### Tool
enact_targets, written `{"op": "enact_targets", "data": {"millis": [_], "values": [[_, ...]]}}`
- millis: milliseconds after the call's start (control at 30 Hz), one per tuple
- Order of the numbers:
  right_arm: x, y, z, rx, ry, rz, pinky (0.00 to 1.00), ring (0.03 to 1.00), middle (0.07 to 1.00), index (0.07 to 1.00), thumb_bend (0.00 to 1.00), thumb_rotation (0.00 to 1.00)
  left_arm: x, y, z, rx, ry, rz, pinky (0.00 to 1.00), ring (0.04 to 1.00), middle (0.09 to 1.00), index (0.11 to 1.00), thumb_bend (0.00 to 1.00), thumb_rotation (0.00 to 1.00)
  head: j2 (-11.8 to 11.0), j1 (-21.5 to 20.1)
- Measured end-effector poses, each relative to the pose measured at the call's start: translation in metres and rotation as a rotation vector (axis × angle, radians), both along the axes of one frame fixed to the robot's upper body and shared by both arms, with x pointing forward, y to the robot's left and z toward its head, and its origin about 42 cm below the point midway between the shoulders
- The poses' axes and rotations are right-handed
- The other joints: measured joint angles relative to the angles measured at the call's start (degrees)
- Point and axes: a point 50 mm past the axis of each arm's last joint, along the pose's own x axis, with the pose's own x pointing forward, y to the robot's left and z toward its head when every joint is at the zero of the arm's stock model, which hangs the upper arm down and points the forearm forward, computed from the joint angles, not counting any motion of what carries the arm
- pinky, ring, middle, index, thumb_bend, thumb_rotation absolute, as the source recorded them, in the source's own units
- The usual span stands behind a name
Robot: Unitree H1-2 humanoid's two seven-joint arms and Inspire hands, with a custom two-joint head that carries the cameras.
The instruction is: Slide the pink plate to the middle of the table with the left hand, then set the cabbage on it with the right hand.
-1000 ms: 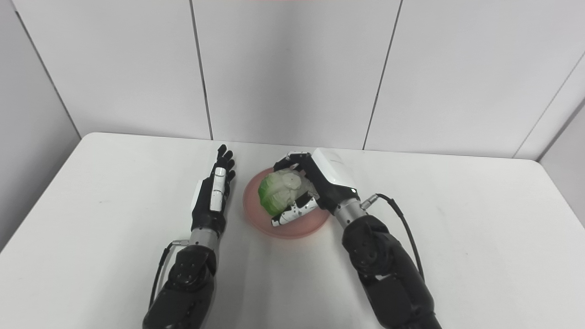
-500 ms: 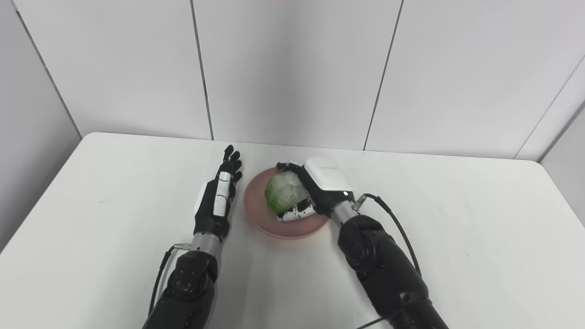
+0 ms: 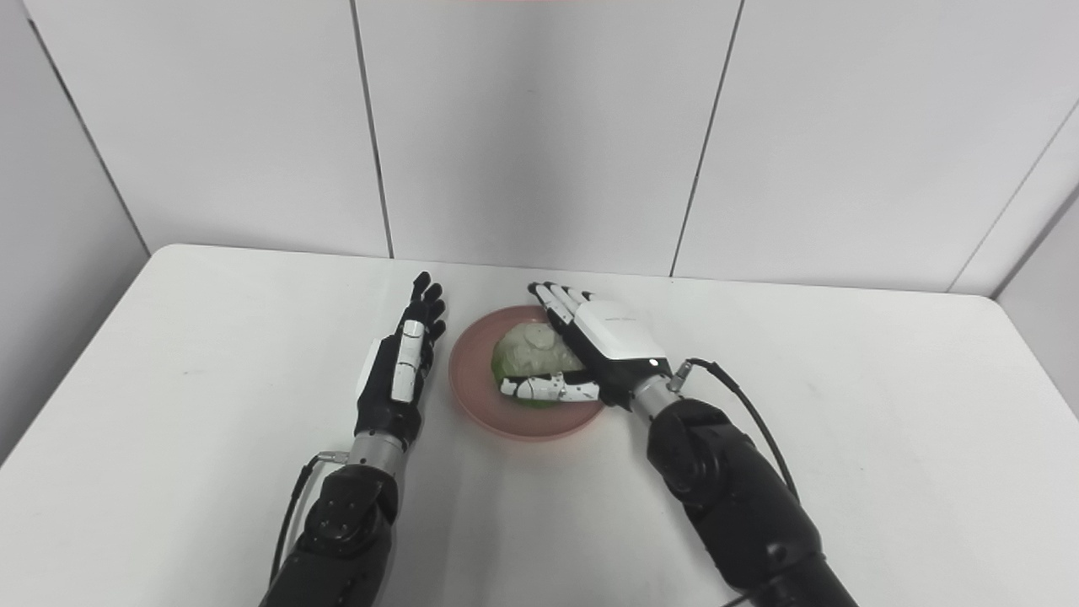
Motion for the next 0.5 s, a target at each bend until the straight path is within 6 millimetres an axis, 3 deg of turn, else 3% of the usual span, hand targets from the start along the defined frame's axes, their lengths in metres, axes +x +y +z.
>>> {"op": "enact_targets", "data": {"millis": [133, 233, 300, 333, 500], "values": [[-0.014, -0.007, -0.008, 0.075, 0.015, 0.002, 1.0, 1.0, 1.0, 1.0, 0.99, 0.87, -0.001, 0.007, 0.001, 0.006, 0.01, 0.007, 1.0, 1.0, 1.0, 1.0, 0.75, 1.0, 0.4, -0.4], [-0.026, -0.019, -0.014, 0.284, 0.019, -0.021, 1.0, 1.0, 1.0, 1.0, 0.97, 0.83, -0.005, 0.011, 0.0, 0.009, 0.011, 0.005, 1.0, 1.0, 1.0, 1.0, 0.75, 1.0, 0.9, -1.0], [-0.038, -0.023, -0.019, 0.441, 0.014, -0.046, 1.0, 1.0, 1.0, 1.0, 0.96, 0.85, -0.009, 0.017, -0.001, 0.01, 0.013, 0.011, 1.0, 1.0, 1.0, 1.0, 0.75, 1.0, 1.1, -1.1], [-0.043, -0.023, -0.021, 0.49, 0.019, -0.047, 1.0, 1.0, 1.0, 1.0, 0.94, 0.91, -0.01, 0.019, -0.002, 0.009, 0.016, 0.014, 1.0, 1.0, 1.0, 1.0, 0.75, 1.0, 1.1, -1.2], [-0.055, -0.029, -0.02, 0.692, 0.017, -0.088, 1.0, 1.0, 1.0, 1.0, 0.86, 0.92, -0.017, 0.023, -0.006, -0.008, 0.023, 0.005, 1.0, 1.0, 1.0, 1.0, 0.75, 1.0, 1.5, -1.6]]}}
